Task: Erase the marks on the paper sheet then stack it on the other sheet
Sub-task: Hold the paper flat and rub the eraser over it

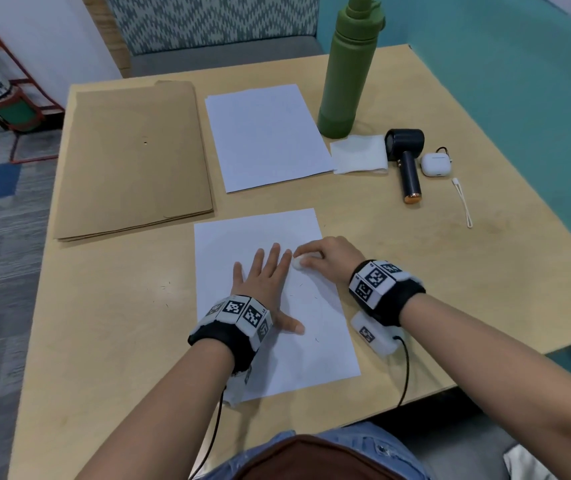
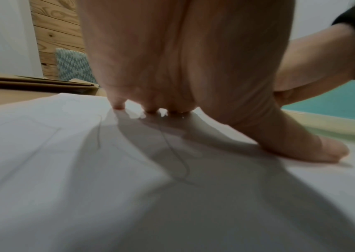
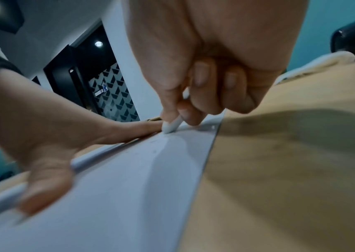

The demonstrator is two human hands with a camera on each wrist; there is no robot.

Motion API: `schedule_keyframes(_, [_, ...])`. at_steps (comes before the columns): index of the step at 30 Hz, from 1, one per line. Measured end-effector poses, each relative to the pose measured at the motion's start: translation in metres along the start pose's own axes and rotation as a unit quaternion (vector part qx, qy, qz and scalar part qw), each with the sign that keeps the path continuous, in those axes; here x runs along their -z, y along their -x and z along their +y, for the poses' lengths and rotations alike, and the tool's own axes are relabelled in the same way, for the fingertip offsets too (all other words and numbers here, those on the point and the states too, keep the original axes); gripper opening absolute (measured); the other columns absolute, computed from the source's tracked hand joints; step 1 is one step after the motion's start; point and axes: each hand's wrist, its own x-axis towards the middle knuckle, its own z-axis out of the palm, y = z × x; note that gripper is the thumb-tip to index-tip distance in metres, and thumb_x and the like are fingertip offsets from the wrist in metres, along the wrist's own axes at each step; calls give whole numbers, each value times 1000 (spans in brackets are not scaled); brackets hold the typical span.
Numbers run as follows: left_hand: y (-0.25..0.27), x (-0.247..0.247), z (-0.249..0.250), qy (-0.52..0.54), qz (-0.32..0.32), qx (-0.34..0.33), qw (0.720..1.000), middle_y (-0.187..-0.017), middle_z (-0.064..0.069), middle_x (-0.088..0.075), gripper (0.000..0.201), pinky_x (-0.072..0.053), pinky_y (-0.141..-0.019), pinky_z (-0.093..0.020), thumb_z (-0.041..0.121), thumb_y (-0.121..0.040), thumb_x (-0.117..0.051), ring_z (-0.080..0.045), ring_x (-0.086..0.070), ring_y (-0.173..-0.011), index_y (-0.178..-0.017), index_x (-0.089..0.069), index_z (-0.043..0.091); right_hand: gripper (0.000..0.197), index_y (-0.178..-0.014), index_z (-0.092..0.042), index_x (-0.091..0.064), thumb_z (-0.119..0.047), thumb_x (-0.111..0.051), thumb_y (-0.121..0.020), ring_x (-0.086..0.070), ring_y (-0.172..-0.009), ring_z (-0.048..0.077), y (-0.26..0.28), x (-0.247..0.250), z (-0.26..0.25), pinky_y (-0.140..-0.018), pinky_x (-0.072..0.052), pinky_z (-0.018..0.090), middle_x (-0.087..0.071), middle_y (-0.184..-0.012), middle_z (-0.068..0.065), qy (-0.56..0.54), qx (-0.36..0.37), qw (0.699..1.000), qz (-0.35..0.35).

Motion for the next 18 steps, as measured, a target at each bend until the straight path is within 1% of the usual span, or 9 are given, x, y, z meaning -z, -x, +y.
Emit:
schedule_keyframes(2, [0,0,0,5,-2,3,1000,-152,4,34,136,10,-112,-56,68,-63,-70,-23,26,-142,-144,29,21,27,-113,-21,-66,-28,-57,-88,-55,-117,18,11,-6,1,-99,-40,28,-64,-122,2,-42,-10,999,13])
schedule_keyframes(6, [0,-1,-1,11,1,2,1000,-152,5,34,137,11,-112,-56,68,-63,-70,-23,26,-142,-144,30,19,29,-115,-20,-65,-27,-57,-88,-54,-110,13,29,-4,4,-88,-35,20,-64,-122,1,49,19,990,-134])
schedule_keyframes(7, [0,-1,-1,13,2,1,1000,-152,5,34,137,11,-112,-55,68,-63,-70,-23,26,-142,-144,29,19,29,-114,-21,-65,-27,-58,-87,-54,-107,12,26,0,1,-86,-34,20,-64,-120,1,63,18,987,-147])
schedule_keyframes(8, [1,-1,-2,15,3,0,1000,-152,5,34,137,11,-112,-55,68,-63,-70,-22,27,-142,-144,29,19,29,-114,-20,-66,-27,-59,-87,-54,-107,12,20,3,-1,-86,-34,20,-64,-120,1,59,15,989,-134])
schedule_keyframes(11, [2,0,-1,12,5,-4,1000,-152,4,33,136,11,-112,-55,68,-64,-69,-22,27,-142,-145,28,19,27,-112,-19,-67,-27,-60,-86,-53,-119,18,-6,8,-9,-97,-35,22,-62,-125,4,-16,-20,1000,-13])
schedule_keyframes(13, [2,0,-1,12,6,-2,1000,-152,4,34,135,12,-112,-55,68,-64,-69,-22,27,-142,-145,27,19,26,-110,-18,-68,-25,-60,-87,-53,-121,19,-9,3,-14,-96,-34,19,-62,-126,5,-61,-43,997,36])
schedule_keyframes(16, [1,-1,-1,18,8,-2,1000,-152,5,34,135,12,-112,-55,67,-65,-70,-22,27,-142,-144,28,19,29,-115,-18,-65,-25,-58,-88,-56,-117,16,16,-11,-14,-93,-33,16,-64,-123,4,-32,-13,999,-14])
schedule_keyframes(17, [1,-2,-2,21,9,-2,1000,-152,5,34,135,12,-112,-55,66,-65,-70,-22,27,-141,-144,28,19,30,-116,-18,-65,-26,-59,-88,-59,-109,12,27,-15,-13,-90,-35,16,-68,-115,1,-20,-5,998,-53])
schedule_keyframes(18, [1,-3,-2,22,11,-1,1000,-152,5,34,136,12,-112,-55,66,-64,-71,-22,27,-142,-144,29,19,30,-116,-19,-64,-26,-59,-87,-61,-95,5,36,-18,-12,-83,-37,14,-70,-99,-7,-18,-5,996,-89])
